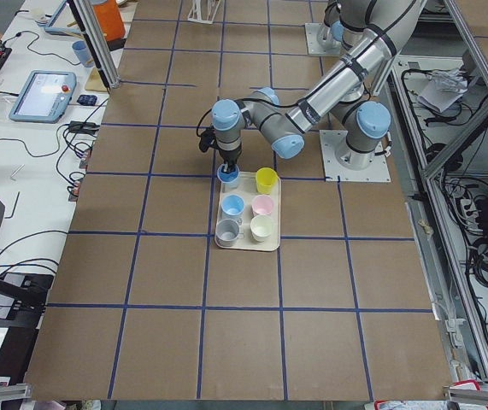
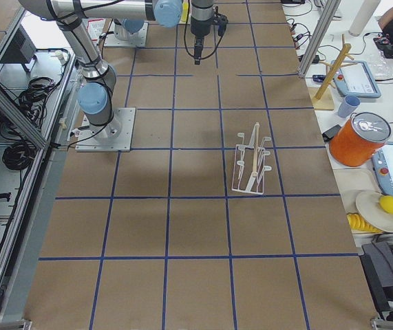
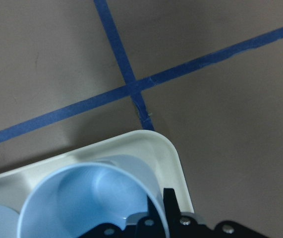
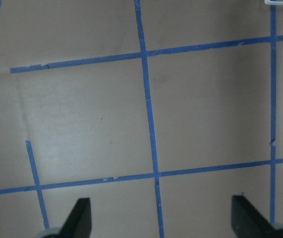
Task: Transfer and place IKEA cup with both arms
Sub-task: 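Lower the mug upright onto the tray and open the left gripper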
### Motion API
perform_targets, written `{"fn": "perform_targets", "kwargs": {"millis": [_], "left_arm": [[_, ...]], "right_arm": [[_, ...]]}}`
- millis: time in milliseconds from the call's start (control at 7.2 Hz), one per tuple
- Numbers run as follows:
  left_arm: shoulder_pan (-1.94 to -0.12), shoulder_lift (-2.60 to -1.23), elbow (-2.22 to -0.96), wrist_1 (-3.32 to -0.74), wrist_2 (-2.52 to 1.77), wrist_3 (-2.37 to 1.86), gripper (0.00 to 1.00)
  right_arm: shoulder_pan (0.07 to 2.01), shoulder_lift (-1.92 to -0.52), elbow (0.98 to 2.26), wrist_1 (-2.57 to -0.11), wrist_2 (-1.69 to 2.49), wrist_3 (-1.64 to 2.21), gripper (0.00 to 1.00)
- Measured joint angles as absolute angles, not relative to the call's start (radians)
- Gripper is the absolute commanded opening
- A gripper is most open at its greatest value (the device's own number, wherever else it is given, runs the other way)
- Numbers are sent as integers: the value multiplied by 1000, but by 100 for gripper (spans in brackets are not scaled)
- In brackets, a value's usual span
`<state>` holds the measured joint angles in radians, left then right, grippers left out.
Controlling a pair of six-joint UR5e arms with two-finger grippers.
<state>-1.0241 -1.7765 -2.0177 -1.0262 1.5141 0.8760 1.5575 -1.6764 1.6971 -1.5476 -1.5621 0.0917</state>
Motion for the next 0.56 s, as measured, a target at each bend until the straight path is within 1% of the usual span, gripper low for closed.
{"fn": "perform_targets", "kwargs": {"millis": [278, 556], "left_arm": [[-1023, -1773, -2016, -1031, 1516, 872, 100], [-1030, -1731, -1990, -1068, 1516, 842, 100]], "right_arm": [[1555, -1677, 1695, -1550, -1563, 90, 100], [1554, -1677, 1693, -1553, -1569, 88, 100]]}}
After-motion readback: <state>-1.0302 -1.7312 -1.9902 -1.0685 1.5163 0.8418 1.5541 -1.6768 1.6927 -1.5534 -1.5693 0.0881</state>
